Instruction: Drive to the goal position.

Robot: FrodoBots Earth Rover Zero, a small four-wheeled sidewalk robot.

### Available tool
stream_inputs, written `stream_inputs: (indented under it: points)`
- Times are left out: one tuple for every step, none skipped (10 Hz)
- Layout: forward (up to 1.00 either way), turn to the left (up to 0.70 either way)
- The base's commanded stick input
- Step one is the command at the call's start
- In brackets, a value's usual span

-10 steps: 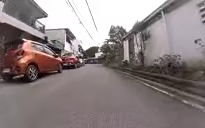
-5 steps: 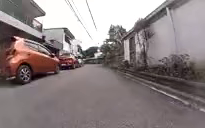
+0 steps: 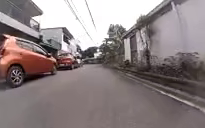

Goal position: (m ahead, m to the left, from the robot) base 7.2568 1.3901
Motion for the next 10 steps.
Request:
stream_inputs:
  points:
    - [0.7, 0.0]
    - [0.7, 0.0]
    - [0.7, 0.0]
    - [0.7, 0.0]
    - [0.7, 0.0]
    - [0.7, 0.0]
    - [0.7, 0.0]
    - [0.7, 0.0]
    - [0.7, 0.0]
    - [0.7, 0.0]
